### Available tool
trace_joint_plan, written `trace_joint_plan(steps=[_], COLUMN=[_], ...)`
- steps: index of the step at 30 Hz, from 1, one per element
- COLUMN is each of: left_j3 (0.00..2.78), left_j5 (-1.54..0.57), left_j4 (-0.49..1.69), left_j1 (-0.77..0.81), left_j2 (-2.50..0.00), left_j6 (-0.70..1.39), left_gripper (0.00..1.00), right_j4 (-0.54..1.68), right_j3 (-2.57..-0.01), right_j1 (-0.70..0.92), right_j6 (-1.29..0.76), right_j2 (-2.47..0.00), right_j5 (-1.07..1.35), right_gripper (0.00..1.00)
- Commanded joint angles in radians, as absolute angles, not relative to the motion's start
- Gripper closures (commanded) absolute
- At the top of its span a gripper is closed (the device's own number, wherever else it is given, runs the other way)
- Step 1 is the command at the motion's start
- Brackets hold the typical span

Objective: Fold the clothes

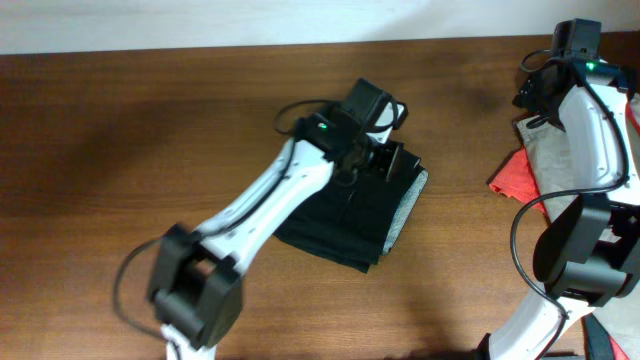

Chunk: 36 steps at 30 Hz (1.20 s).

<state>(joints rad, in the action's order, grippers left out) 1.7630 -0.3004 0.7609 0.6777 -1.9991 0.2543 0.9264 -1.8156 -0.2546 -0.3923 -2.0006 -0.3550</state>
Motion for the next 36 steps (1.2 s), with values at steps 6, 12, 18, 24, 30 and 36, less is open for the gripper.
trace_joint_plan(steps=[6, 12, 18, 24, 30, 36], left_j3=[1.674, 1.483, 1.341, 1.316, 1.383, 1.549], left_j5=[-0.197, -0.336, -0.405, -0.511, -0.527, -0.288], left_j4=[1.225, 0.967, 0.782, 0.752, 0.802, 0.932], left_j1=[0.707, 0.72, 0.727, 0.738, 0.726, 0.616], left_j2=[-1.902, -1.903, -1.925, -2.043, -2.033, -1.916], left_j6=[0.23, 0.246, 0.322, 0.348, 0.341, 0.294], left_gripper=[0.87, 0.87, 0.87, 0.88, 0.99, 0.48], right_j4=[0.928, 0.928, 0.928, 0.928, 0.928, 0.928], right_j3=[-1.822, -1.822, -1.822, -1.822, -1.822, -1.822], right_j1=[-0.257, -0.257, -0.257, -0.257, -0.257, -0.257], right_j6=[-0.397, -0.397, -0.397, -0.397, -0.397, -0.397], right_j2=[-1.993, -1.993, -1.993, -1.993, -1.993, -1.993], right_j5=[-0.374, -0.374, -0.374, -0.374, -0.374, -0.374], right_gripper=[0.01, 0.01, 0.01, 0.01, 0.01, 0.01])
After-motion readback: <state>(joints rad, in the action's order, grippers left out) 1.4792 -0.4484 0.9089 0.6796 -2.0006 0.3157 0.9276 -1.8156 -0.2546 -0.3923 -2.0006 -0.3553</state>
